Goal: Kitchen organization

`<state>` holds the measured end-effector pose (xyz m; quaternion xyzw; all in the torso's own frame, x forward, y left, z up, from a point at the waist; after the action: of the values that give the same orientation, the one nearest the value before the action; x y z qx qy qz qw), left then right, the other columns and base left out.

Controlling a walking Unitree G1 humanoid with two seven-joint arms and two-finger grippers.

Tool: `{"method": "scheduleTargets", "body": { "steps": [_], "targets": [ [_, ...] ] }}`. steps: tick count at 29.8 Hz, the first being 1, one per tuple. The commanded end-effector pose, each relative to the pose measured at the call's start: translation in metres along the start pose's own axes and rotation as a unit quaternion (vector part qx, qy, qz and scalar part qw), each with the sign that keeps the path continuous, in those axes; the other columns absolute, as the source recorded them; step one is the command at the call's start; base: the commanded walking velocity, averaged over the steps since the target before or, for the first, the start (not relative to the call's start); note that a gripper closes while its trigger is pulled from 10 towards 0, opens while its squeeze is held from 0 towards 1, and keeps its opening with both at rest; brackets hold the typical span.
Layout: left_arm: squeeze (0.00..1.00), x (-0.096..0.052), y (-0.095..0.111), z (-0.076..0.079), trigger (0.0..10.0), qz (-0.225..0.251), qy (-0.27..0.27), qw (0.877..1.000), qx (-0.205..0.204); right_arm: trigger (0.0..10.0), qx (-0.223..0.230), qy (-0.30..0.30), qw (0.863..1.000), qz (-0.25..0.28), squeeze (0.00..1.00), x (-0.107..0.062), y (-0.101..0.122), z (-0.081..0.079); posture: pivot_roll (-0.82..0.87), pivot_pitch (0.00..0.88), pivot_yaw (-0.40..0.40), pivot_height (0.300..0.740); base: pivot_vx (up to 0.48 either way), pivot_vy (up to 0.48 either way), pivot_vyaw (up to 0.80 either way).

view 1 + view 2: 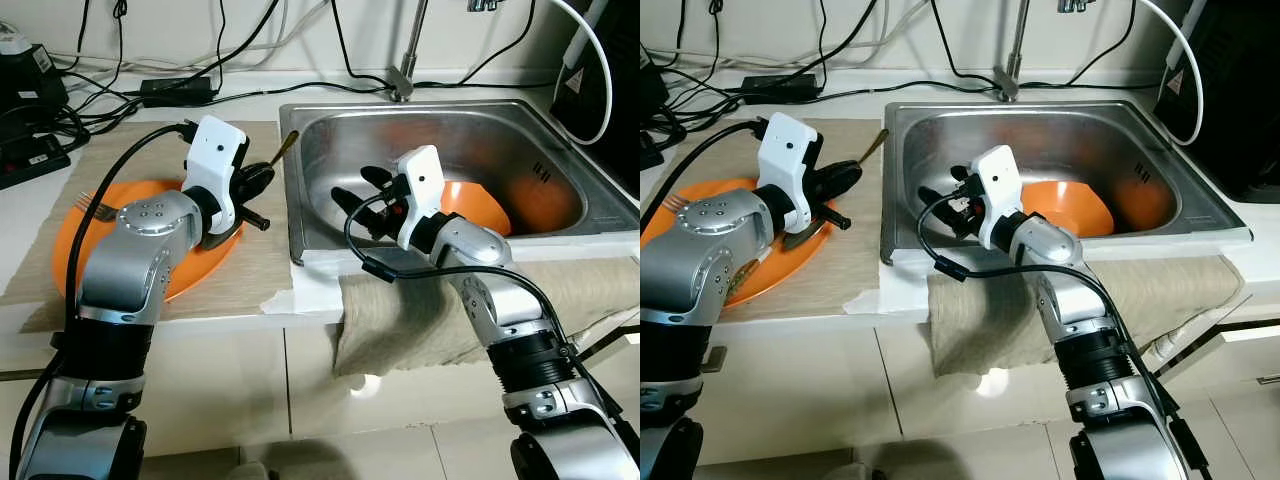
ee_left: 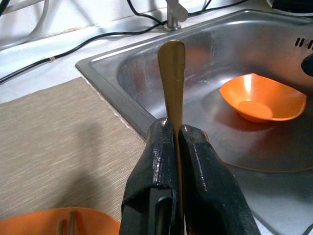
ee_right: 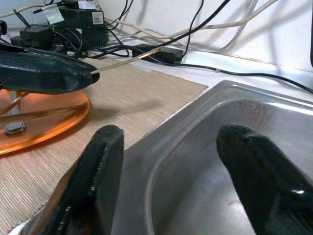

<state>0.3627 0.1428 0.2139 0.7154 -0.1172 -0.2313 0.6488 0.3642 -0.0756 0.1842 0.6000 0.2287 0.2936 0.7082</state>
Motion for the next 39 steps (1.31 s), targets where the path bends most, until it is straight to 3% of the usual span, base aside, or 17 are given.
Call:
{"method": "scheduleTargets", "body": {
  "steps": [1,24,26,39],
  "targets": [
    [0.00,-0.001,0.006,0.004,0.0,0.010,-0.003,1.000,0.006,10.0,-0.009,0.003,1.000,0.008,1.00,0.002,0.005,0.002,0.08,0.011,-0.003,0.740,0.000,0.000,0.00],
    [0.00,-0.005,0.022,0.021,0.0,0.041,-0.032,0.999,0.003,10.0,-0.009,0.002,1.000,0.014,1.00,0.015,0.008,0.002,0.10,0.022,-0.013,0.740,0.000,0.000,0.00],
    [0.00,-0.006,0.021,0.026,0.0,0.041,-0.042,0.998,0.003,10.0,-0.005,-0.019,1.000,0.019,0.00,0.019,0.011,0.007,0.10,0.022,-0.014,0.740,0.000,0.000,0.00],
    [0.00,-0.006,0.005,0.021,0.0,0.017,-0.029,0.999,0.012,10.0,0.001,-0.014,0.999,0.036,0.00,0.021,0.019,0.006,0.10,0.018,-0.011,0.740,0.000,0.000,0.00]
  ]
}}
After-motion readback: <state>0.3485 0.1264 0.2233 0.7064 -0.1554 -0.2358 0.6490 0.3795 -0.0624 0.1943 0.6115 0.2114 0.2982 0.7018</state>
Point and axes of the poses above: a point about 5 cm out from each wrist's last joint towards the gripper, its own x axis pointing out of the wrist towards the gripper, its own y axis along the axis of the wrist's last joint, z = x × y, the point moved 3 cm from there along x, pointing out of the wrist towards the gripper, and after that the axes turned 5 degrees about -x, right-handed, at the moved point
